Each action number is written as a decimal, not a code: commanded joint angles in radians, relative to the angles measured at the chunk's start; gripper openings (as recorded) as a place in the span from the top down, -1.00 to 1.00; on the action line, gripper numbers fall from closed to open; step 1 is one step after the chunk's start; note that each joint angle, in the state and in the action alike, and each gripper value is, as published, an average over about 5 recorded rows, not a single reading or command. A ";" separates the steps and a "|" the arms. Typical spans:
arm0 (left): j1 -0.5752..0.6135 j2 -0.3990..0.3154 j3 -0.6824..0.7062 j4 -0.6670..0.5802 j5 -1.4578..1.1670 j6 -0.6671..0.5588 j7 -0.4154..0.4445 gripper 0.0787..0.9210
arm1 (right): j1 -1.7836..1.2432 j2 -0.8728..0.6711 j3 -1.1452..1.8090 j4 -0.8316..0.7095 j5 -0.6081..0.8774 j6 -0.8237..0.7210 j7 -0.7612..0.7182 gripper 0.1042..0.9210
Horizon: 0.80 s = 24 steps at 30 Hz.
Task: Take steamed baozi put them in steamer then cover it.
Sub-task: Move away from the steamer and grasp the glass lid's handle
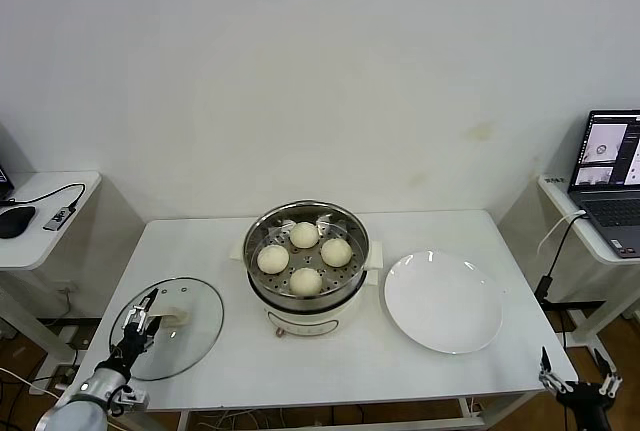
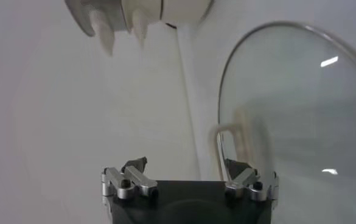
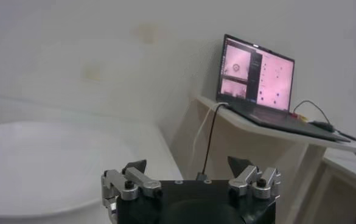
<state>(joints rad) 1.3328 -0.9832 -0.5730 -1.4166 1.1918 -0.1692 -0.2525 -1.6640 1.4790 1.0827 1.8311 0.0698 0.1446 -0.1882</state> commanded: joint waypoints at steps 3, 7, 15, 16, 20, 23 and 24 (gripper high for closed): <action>-0.112 0.007 0.042 0.105 -0.005 -0.002 0.011 -0.77 | -0.012 0.011 0.006 -0.007 -0.017 0.009 -0.006 -0.76; -0.131 0.000 0.051 0.132 -0.018 -0.004 0.013 -0.77 | -0.018 0.013 0.003 -0.006 -0.022 0.011 -0.013 -0.76; -0.151 0.001 0.061 0.171 -0.050 -0.008 0.015 -0.45 | -0.018 0.016 -0.001 -0.008 -0.031 0.009 -0.013 -0.76; -0.152 0.001 0.063 0.175 -0.054 -0.008 0.015 -0.36 | -0.017 0.017 -0.003 -0.008 -0.033 0.009 -0.013 -0.76; -0.156 0.001 0.067 0.189 -0.069 -0.013 0.013 -0.10 | -0.014 0.020 -0.012 -0.009 -0.040 0.007 -0.013 -0.76; -0.150 0.002 0.063 0.182 -0.085 -0.019 0.004 0.11 | -0.013 0.021 -0.020 -0.006 -0.046 0.007 -0.013 -0.76; -0.146 0.003 0.060 0.176 -0.091 -0.020 0.000 0.17 | -0.013 0.021 -0.022 -0.005 -0.048 0.007 -0.014 -0.76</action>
<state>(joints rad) 1.1952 -0.9839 -0.5124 -1.2567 1.1318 -0.1851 -0.2426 -1.6762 1.4990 1.0671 1.8239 0.0304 0.1513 -0.2000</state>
